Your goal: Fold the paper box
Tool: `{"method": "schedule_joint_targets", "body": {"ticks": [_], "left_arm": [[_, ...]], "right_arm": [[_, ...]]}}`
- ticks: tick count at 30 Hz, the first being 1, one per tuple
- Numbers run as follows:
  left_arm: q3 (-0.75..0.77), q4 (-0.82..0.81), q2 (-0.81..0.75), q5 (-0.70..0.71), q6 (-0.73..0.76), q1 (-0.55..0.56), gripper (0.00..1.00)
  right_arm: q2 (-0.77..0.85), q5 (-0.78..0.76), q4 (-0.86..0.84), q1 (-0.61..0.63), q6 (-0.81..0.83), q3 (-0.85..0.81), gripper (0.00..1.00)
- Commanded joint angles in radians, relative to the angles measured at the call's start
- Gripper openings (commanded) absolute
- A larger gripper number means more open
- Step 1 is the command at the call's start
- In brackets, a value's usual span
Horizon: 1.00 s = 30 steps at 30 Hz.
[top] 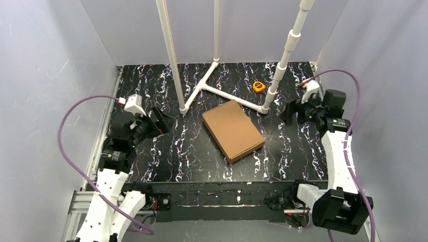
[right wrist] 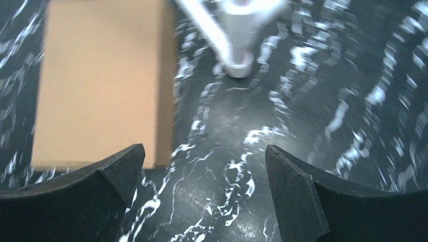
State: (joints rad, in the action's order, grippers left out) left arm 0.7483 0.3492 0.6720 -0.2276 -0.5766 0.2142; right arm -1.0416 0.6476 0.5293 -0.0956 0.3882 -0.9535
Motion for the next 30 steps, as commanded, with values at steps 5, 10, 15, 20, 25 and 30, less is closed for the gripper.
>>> {"method": "schedule_joint_targets", "body": {"ticks": [5, 10, 15, 20, 25, 30], "left_arm": [[0.426, 0.365, 0.083, 0.024, 0.233, -0.079, 0.98], [0.536, 0.396, 0.073, -0.044, 0.2, -0.079, 0.98], [0.534, 0.379, 0.055, -0.085, 0.139, -0.079, 0.98], [0.556, 0.373, 0.071, -0.114, 0.113, -0.079, 0.98], [0.566, 0.373, 0.084, -0.137, 0.095, -0.079, 0.98], [0.579, 0.384, 0.087, -0.153, 0.093, -0.079, 0.98]], "right_arm": [[0.021, -0.423, -0.167, -0.085, -0.371, -0.176, 0.98], [0.025, -0.356, -0.053, -0.085, -0.316, -0.367, 0.98], [0.049, -0.38, 0.028, -0.085, -0.382, -0.433, 0.98], [0.081, -0.429, 0.079, -0.085, -0.353, -0.467, 0.98], [0.098, -0.412, 0.095, -0.087, -0.356, -0.473, 0.99], [0.097, -0.377, 0.101, -0.101, -0.354, -0.457, 0.98]]}}
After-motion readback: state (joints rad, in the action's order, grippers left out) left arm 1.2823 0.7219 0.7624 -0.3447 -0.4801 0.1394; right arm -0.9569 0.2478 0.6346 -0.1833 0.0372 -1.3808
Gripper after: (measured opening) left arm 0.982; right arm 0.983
